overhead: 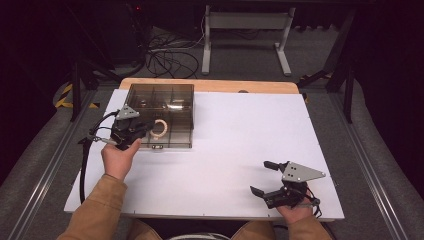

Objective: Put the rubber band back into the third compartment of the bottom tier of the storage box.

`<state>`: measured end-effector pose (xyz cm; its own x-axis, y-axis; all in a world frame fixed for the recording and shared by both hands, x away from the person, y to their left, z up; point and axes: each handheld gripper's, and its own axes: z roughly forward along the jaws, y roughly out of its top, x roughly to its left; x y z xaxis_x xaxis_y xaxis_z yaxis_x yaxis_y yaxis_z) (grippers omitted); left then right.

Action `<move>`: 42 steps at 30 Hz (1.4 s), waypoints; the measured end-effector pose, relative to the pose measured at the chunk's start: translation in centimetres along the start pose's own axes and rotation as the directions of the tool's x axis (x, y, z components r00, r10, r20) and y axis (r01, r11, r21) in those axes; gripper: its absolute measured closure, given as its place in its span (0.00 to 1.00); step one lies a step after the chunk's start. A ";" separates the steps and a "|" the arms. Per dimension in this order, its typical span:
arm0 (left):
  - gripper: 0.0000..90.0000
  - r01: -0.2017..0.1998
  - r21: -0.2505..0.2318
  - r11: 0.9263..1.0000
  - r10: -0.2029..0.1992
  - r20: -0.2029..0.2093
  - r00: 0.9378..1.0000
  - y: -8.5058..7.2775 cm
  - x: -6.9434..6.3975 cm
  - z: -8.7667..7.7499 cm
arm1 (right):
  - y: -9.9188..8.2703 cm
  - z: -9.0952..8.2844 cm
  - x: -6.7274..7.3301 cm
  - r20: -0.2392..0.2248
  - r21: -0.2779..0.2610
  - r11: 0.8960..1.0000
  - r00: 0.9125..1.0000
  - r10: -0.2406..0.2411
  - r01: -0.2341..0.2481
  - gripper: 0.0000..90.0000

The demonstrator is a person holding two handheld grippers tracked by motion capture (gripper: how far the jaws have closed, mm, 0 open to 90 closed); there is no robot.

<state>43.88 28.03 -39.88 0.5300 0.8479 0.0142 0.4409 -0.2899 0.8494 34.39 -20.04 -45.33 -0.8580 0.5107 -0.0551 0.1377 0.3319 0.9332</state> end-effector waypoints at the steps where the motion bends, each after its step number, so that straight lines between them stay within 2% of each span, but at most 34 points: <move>1: 0.94 0.000 0.002 1.000 0.000 0.000 1.000 0.0 0.0 0.2 | 0.0 0.0 0.0 0.000 0.000 1.000 1.000 0.000 0.000 0.07; 7: 0.94 -0.001 -0.009 1.000 0.001 -0.018 1.000 -0.1 0.0 0.9 | 0.0 -0.1 0.0 0.001 -0.003 1.000 1.000 -0.001 0.001 0.07; 11: 0.94 0.015 -0.008 1.000 -0.015 0.004 1.000 -0.1 -0.1 1.1 | 0.0 -0.1 0.0 0.000 -0.002 1.000 1.000 -0.002 0.002 0.07; 13: 0.94 0.010 -0.010 1.000 -0.010 0.008 1.000 0.0 -0.2 1.2 | 0.0 -0.1 0.0 0.000 -0.002 1.000 1.000 -0.002 0.002 0.07; 21: 0.94 0.034 -0.026 0.999 -0.032 0.050 0.998 -0.1 -0.3 2.6 | -0.1 -0.2 0.0 0.003 -0.001 1.000 1.000 0.000 0.000 0.07; 27: 0.94 0.035 -0.032 0.999 -0.034 0.058 0.998 -0.2 -0.5 3.8 | -0.2 -0.5 0.2 0.011 -0.001 1.000 1.000 -0.002 0.002 0.07; 36: 0.94 0.011 -0.029 1.000 -0.010 0.049 0.999 -0.6 -0.9 5.1 | -0.3 -0.6 0.2 0.014 -0.004 1.000 1.000 0.002 -0.002 0.07; 42: 0.94 -0.033 -0.030 0.999 0.034 0.030 0.999 -0.9 -1.3 5.9 | -0.3 -0.6 0.2 0.013 -0.005 1.000 1.000 0.005 -0.005 0.07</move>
<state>47.06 24.57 -43.78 0.5658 0.8241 0.0271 0.4016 -0.3041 0.8638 33.84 -20.52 -45.37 -0.8509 0.5225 -0.0550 0.1396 0.3258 0.9351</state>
